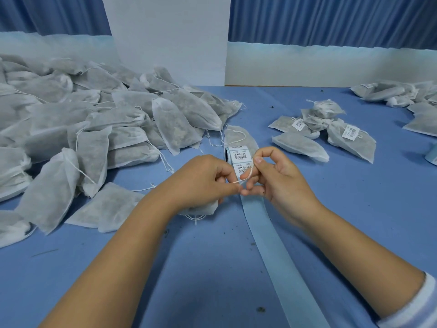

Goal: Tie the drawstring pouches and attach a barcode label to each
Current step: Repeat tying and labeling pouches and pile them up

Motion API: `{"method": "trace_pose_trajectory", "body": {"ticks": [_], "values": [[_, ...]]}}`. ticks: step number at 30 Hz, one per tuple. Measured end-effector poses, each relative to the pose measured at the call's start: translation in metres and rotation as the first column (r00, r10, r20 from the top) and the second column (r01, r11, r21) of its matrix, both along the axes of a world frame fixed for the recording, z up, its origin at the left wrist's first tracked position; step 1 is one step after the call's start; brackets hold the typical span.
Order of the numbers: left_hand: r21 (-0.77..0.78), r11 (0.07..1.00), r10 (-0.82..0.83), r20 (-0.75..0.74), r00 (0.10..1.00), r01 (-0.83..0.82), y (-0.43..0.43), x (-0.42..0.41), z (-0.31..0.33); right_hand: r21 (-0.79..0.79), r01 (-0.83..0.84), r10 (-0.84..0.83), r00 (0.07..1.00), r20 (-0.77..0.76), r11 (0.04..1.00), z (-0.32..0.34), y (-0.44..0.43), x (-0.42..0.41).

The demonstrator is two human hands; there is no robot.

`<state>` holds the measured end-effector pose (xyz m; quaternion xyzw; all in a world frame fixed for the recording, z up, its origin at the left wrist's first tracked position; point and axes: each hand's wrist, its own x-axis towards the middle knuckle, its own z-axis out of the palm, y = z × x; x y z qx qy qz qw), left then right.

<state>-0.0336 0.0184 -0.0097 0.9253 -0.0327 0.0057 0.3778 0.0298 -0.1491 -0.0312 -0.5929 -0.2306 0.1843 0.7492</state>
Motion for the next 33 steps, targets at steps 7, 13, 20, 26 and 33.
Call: {"method": "trace_pose_trajectory", "body": {"ticks": [7,13,20,26,33], "values": [[0.026,0.997,0.073,-0.079,0.994,-0.071,0.010,0.002,-0.005,0.076,0.163,-0.160,0.986,-0.048,0.984,-0.001,-0.005,0.014],[0.099,0.979,0.180,-0.025,0.983,-0.177,0.027,0.004,-0.004,0.116,0.254,-0.255,0.967,-0.013,0.960,0.002,-0.008,0.018],[-0.276,0.932,0.262,0.070,0.963,-0.234,0.023,0.005,0.001,-0.015,0.234,-0.211,0.903,0.374,0.972,-0.006,-0.005,0.005],[-0.581,0.753,0.370,-0.013,0.929,-0.308,0.009,0.010,0.000,-0.113,0.195,-0.105,0.836,0.539,0.974,-0.008,-0.002,-0.005],[-0.741,0.645,0.151,-0.116,0.982,-0.186,-0.002,0.012,-0.001,-0.145,0.230,-0.096,0.786,0.611,0.962,-0.009,-0.003,-0.003]]}}
